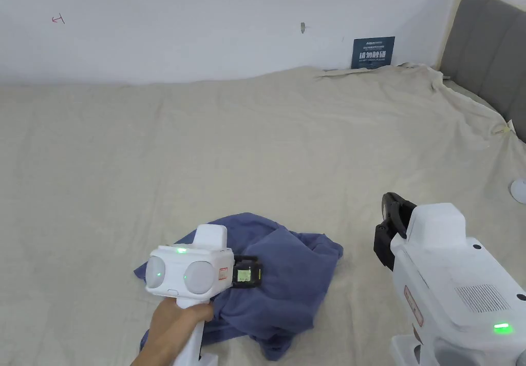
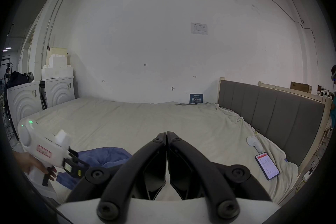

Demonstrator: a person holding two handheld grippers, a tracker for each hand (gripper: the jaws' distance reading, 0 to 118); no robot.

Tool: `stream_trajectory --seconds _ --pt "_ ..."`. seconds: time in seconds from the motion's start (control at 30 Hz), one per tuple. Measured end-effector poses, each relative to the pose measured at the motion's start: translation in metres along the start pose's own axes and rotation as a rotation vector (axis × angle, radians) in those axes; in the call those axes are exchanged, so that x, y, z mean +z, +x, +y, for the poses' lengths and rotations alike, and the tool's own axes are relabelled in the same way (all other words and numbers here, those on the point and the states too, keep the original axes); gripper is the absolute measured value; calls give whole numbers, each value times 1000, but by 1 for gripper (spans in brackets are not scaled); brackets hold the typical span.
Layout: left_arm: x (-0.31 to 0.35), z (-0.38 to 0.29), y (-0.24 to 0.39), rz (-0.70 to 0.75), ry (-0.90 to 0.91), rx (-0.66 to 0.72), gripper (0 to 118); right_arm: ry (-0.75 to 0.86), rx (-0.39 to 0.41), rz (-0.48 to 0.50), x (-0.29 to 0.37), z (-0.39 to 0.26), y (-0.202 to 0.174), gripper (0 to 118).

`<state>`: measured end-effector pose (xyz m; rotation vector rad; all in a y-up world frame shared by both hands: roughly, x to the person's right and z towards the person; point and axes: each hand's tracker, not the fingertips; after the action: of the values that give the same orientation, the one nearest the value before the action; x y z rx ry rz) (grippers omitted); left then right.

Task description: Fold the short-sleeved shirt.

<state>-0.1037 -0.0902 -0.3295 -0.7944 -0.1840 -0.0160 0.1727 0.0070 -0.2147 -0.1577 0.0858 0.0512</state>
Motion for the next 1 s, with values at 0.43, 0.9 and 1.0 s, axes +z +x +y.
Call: stream_trajectory --seconds 0.43,0.9,1.0 --pt "107 -6 -37 198 486 -19 111 37 5 -8 1 6 11 0" --pt "129 -49 -62 331 685 15 0 54 19 -21 4 7 12 0" --pt "129 -49 -65 334 684 25 0 57 17 -25 4 7 13 0"
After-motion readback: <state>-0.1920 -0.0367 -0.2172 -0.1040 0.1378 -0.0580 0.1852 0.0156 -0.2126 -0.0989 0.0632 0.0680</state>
